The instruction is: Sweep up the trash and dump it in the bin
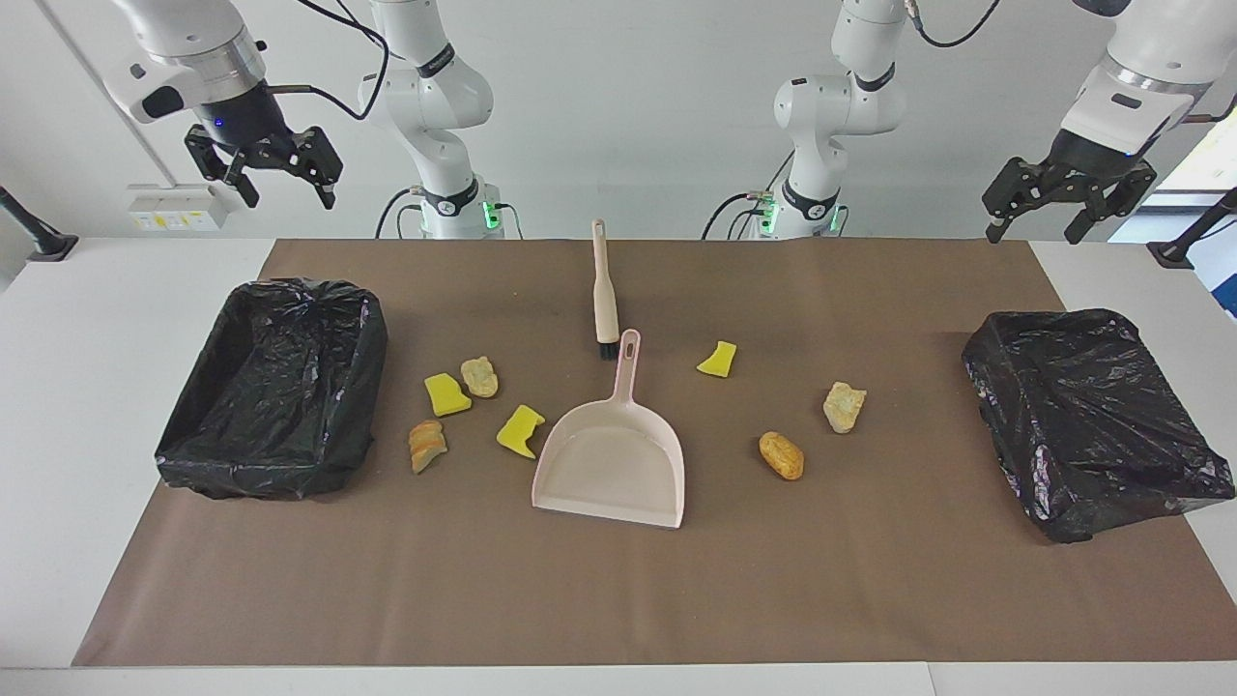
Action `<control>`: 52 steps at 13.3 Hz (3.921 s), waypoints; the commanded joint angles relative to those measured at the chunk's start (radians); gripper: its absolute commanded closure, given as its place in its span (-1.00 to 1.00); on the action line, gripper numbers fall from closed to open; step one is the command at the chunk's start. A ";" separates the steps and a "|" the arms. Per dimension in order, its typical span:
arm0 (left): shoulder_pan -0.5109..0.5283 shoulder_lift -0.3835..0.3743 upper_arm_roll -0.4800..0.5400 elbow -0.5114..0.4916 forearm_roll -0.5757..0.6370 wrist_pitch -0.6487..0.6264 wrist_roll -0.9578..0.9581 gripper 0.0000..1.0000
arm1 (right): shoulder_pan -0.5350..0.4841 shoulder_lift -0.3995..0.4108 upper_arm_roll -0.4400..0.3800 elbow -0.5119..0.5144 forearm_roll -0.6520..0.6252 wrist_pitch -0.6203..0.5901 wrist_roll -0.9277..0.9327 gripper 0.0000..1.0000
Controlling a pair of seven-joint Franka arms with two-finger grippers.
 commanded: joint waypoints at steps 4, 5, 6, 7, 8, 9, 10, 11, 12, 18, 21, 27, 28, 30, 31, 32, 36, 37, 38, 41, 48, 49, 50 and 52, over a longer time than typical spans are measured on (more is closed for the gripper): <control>-0.007 -0.018 0.002 -0.021 -0.006 0.001 -0.004 -1.00 | 0.077 0.083 0.048 0.035 -0.010 0.032 0.180 -1.00; -0.007 -0.018 0.002 -0.021 -0.006 0.001 -0.006 -1.00 | 0.100 0.106 0.054 0.046 0.001 0.072 0.257 -1.00; -0.007 -0.018 0.002 -0.023 -0.007 -0.002 -0.004 -1.00 | 0.128 0.116 0.065 0.046 0.003 0.104 0.299 -1.00; -0.007 -0.022 0.001 -0.025 -0.007 -0.004 -0.006 -1.00 | 0.151 0.129 0.074 0.046 0.001 0.115 0.316 -1.00; -0.009 -0.030 0.001 -0.043 -0.007 -0.004 -0.004 -1.00 | 0.174 0.153 0.077 0.046 0.019 0.140 0.354 -1.00; -0.009 -0.048 -0.001 -0.069 -0.007 0.001 -0.006 -1.00 | 0.194 0.172 0.079 0.046 0.041 0.160 0.412 -1.00; -0.010 -0.073 -0.002 -0.110 -0.007 0.010 -0.006 -1.00 | 0.232 0.201 0.079 0.047 0.039 0.173 0.469 -1.00; -0.030 -0.102 -0.014 -0.156 -0.007 0.018 -0.007 -1.00 | 0.269 0.225 0.079 0.047 0.042 0.202 0.520 -1.00; -0.056 -0.133 -0.016 -0.207 -0.007 0.033 -0.010 -1.00 | 0.295 0.248 0.079 0.046 0.042 0.227 0.561 -1.00; -0.272 -0.378 -0.021 -0.651 -0.009 0.242 -0.212 -1.00 | 0.384 0.405 0.079 0.051 0.100 0.420 0.709 -1.00; -0.415 -0.450 -0.021 -0.800 -0.009 0.335 -0.376 -1.00 | 0.398 0.463 0.088 0.051 0.156 0.457 0.713 -1.00; -0.722 -0.450 -0.025 -0.968 -0.009 0.554 -0.720 -1.00 | 0.458 0.569 0.106 0.049 0.182 0.486 0.712 -1.00; -0.771 -0.447 -0.025 -1.000 -0.009 0.617 -0.789 -1.00 | 0.467 0.580 0.106 0.043 0.182 0.511 0.712 -1.00; -0.860 -0.443 -0.025 -1.035 -0.009 0.671 -0.860 -1.00 | 0.478 0.604 0.106 0.041 0.181 0.532 0.709 -1.00; -0.907 -0.408 -0.025 -1.043 -0.009 0.696 -0.892 -1.00 | 0.476 0.617 0.106 0.041 0.182 0.537 0.706 -1.00; -0.949 -0.366 -0.025 -1.045 -0.009 0.743 -0.933 -1.00 | 0.481 0.620 0.108 0.040 0.187 0.561 0.706 -1.00; -1.030 -0.215 -0.025 -1.031 -0.009 0.952 -1.040 -1.00 | 0.487 0.617 0.109 0.021 0.207 0.551 0.704 -1.00; -1.061 -0.179 -0.025 -1.025 -0.009 0.978 -1.056 -1.00 | 0.487 0.617 0.109 0.021 0.205 0.537 0.700 -1.00; -1.076 -0.158 -0.024 -1.023 -0.009 1.001 -1.073 -1.00 | 0.487 0.617 0.109 0.024 0.204 0.522 0.698 -1.00; -1.080 -0.116 -0.025 -1.000 -0.007 1.016 -1.073 -1.00 | 0.487 0.612 0.109 0.020 0.205 0.510 0.698 -0.75; -1.084 -0.019 -0.025 -0.953 -0.007 1.052 -1.064 -1.00 | 0.492 0.600 0.113 0.020 0.208 0.468 0.698 -0.48; -1.084 -0.021 -0.025 -0.953 -0.007 1.047 -1.064 -0.74 | 0.492 0.591 0.113 0.021 0.208 0.457 0.697 -0.48; -1.084 -0.021 -0.024 -0.953 -0.007 1.044 -1.064 -0.66 | 0.490 0.581 0.113 0.017 0.208 0.451 0.697 -0.48; -1.084 -0.024 -0.025 -0.953 -0.007 1.029 -1.057 -0.34 | 0.490 0.578 0.114 0.005 0.211 0.450 0.697 -0.48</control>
